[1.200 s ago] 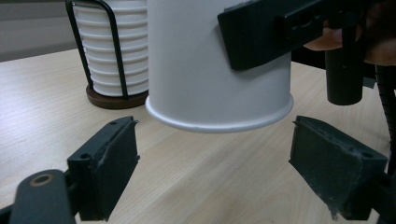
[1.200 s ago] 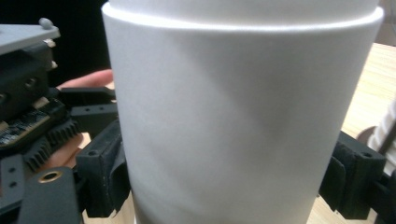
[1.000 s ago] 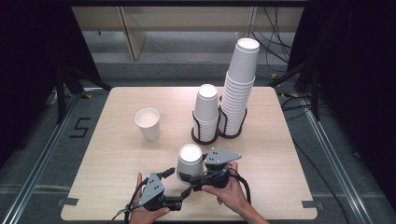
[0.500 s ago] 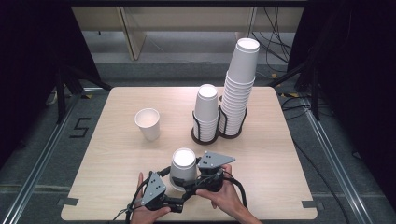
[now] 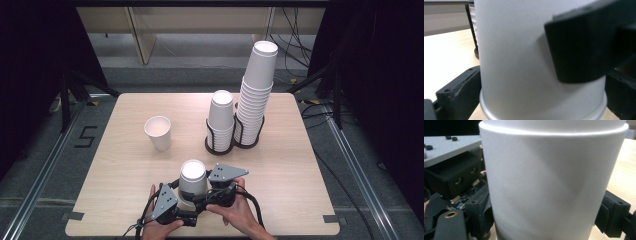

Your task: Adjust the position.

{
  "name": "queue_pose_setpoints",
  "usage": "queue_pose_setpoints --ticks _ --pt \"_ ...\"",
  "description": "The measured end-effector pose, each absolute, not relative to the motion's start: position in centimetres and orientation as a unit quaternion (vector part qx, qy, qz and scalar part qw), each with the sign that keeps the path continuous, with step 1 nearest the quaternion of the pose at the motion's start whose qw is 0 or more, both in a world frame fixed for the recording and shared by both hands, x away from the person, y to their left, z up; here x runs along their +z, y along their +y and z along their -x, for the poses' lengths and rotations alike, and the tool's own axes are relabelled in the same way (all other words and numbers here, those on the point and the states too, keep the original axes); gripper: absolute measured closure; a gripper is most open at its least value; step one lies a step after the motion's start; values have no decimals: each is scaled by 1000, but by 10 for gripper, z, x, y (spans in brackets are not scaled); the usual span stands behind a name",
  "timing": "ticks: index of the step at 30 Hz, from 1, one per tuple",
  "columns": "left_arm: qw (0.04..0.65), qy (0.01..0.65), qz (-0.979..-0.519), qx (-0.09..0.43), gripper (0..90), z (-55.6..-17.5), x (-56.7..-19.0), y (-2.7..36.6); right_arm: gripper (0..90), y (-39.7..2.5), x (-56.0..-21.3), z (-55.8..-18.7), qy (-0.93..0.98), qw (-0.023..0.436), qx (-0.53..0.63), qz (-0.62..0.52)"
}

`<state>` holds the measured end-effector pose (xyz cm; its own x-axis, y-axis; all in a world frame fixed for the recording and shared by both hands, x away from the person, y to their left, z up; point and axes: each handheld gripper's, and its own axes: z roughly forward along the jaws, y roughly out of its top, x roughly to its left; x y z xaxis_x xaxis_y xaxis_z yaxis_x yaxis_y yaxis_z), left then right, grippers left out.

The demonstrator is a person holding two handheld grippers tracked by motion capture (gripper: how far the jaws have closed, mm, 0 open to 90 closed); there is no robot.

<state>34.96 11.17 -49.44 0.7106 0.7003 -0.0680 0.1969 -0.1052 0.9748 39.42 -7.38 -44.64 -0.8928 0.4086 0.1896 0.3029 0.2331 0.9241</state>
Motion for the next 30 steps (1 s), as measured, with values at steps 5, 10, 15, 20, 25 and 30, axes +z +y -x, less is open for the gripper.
queue_pose_setpoints --ticks 5,10,15,20,25,30 --pt "591 315 -711 213 0 -349 -494 112 178 -72 -446 -392 784 45 577 -223" --pt "589 307 -715 217 30 -349 -494 113 157 -72 -446 -392 784 54 577 -222" --pt "578 293 -729 221 69 -348 -492 112 133 -74 -442 -391 796 47 556 -234" --pt "573 275 -740 220 85 -349 -491 113 133 -76 -437 -392 802 40 553 -224" --pt "564 257 -753 220 91 -348 -491 114 150 -80 -427 -392 802 44 553 -222" --pt "547 244 -773 210 93 -348 -492 114 158 -86 -418 -393 799 45 558 -218"
